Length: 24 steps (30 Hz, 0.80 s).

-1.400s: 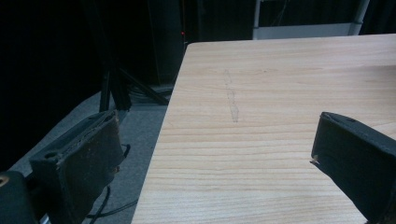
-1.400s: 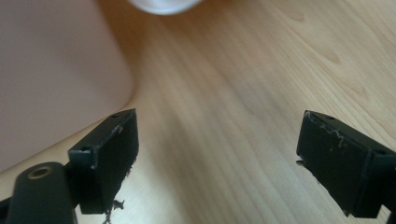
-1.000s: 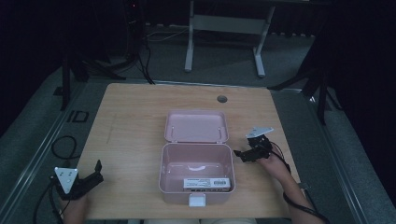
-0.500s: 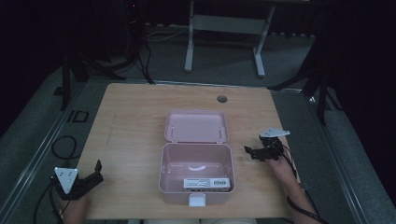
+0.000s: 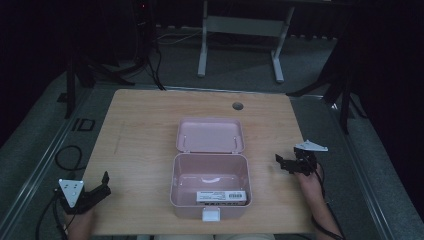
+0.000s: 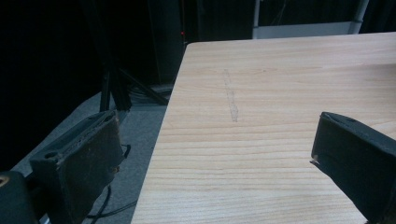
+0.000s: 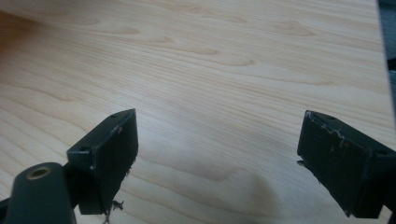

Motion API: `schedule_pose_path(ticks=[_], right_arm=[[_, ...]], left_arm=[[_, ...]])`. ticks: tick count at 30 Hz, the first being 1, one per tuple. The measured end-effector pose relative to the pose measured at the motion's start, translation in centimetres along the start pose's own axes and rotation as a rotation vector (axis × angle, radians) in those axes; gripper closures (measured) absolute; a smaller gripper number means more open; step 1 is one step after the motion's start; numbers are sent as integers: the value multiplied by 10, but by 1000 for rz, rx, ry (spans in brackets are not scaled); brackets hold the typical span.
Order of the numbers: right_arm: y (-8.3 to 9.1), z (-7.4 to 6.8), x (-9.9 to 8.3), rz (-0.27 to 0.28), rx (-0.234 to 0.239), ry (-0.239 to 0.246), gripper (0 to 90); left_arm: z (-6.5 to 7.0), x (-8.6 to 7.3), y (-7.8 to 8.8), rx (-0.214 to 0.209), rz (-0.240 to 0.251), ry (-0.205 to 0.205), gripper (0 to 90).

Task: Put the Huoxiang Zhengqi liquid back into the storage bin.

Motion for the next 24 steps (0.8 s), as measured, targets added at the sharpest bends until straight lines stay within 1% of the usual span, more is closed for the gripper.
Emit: schedule_pose_path(ticks=[3, 4, 6, 8, 10, 12, 14, 16, 18, 19, 21, 22, 24], right_arm=[[4, 4, -5, 32, -30, -17, 119], [6, 5, -6, 47, -34, -27, 116], [11, 8, -9, 74, -58, -51, 116], [16, 10, -13, 103, -45, -87, 117], [20, 11, -16, 117, -66, -93, 118], [23, 11, -18, 126, -63, -96, 120], [26, 11, -21, 130, -83, -95, 122], [29, 11, -24, 140, -85, -99, 121], [33, 12, -27, 151, -123, -97, 121], [35, 12, -29, 160, -126, -107, 121], [36, 13, -30, 158, -125, -109, 121], [40, 14, -32, 161, -147, -106, 121], [42, 15, -33, 170, -148, -116, 121]], left_arm=[[0, 0, 0, 0, 0, -1, 21], [0, 0, 0, 0, 0, 0, 22], [0, 0, 0, 0, 0, 1, 22], [0, 0, 0, 1, 1, 3, 22], [0, 0, 0, 1, 1, 3, 22], [0, 0, 0, 0, 1, 3, 22], [0, 0, 0, 0, 2, 5, 22], [0, 0, 0, 1, 2, 5, 22], [0, 0, 0, 0, 3, 5, 22], [0, 0, 0, 0, 3, 5, 21], [0, 0, 0, 0, 4, 5, 22], [0, 0, 0, 1, 4, 6, 22], [0, 0, 0, 0, 3, 5, 22]])
Point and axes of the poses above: each handheld gripper's, and its own axes: y roughly backward along the jaws, x roughly out of its top, z roughly to its right, the point moved 3 cm from there along -y, roughly forward along the jaws, and after that the axes turned 2 degrees about x, right-handed, at the moved point
